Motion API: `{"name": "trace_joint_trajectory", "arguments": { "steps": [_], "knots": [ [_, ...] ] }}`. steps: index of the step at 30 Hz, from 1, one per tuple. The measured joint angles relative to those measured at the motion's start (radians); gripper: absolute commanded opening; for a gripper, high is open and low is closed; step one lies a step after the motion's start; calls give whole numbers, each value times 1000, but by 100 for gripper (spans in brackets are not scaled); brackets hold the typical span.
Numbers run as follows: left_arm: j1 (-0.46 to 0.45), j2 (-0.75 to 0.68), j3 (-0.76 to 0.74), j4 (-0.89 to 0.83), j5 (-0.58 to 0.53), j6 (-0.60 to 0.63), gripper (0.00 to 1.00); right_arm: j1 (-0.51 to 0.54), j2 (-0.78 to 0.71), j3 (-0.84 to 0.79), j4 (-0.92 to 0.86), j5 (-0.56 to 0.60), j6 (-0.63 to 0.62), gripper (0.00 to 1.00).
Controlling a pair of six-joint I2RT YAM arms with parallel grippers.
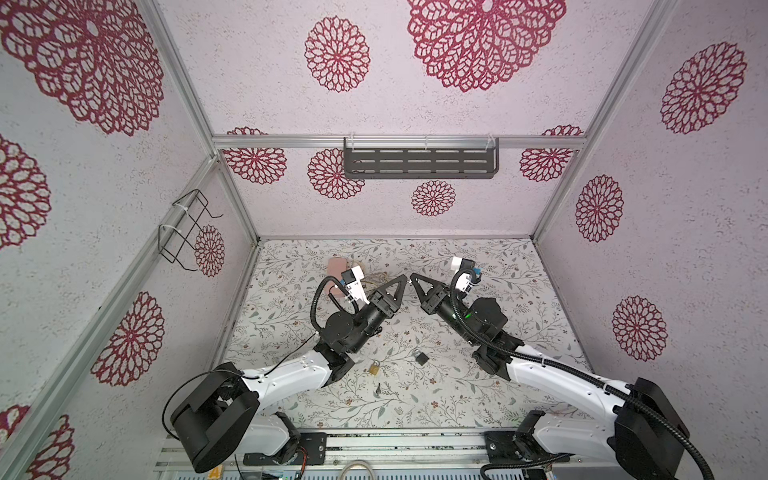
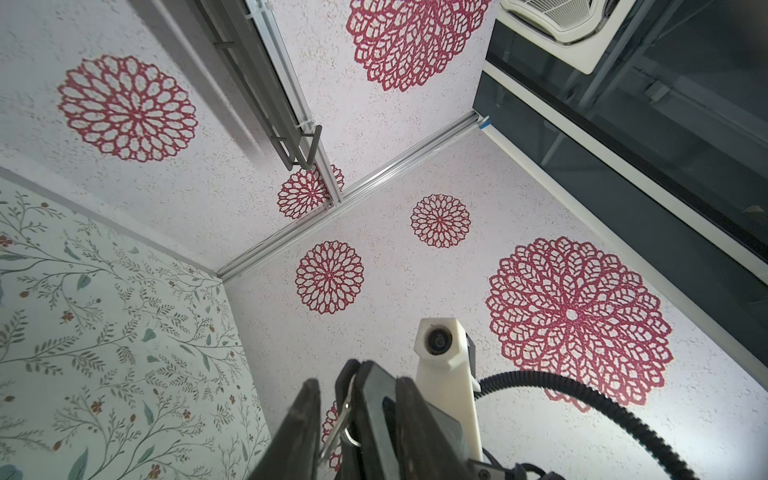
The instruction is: Unlock with the key
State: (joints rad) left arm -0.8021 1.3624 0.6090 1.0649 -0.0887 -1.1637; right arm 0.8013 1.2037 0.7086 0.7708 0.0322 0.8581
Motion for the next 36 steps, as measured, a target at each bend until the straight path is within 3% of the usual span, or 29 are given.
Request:
{"name": "trace_joint_trajectory", "arguments": {
  "steps": [6,13,17,21,27,32,36],
  "knots": [
    [-2,15,10,0,0,-6,24,1,0,0,15,4,1,0],
    [-3,29,15,2,0,-12,5,1,0,0,18,18,4,0],
    [-2,29,15,14,-4,-16,1,1,0,0,25,18,26,1],
    [-2,29,15,14,-7,-13,0,1,-1,0,23,18,25,15],
    [28,-16,16,-89,56,48,0,-5,-52,1,-98,14,-53,44],
    [121,-76,62,-284,210,131,0,-61,-126,48,-249,-69,-116,51],
    [172,-106,159,-499,345,244,0,-151,-144,94,-340,-243,-160,55]
  ]
}}
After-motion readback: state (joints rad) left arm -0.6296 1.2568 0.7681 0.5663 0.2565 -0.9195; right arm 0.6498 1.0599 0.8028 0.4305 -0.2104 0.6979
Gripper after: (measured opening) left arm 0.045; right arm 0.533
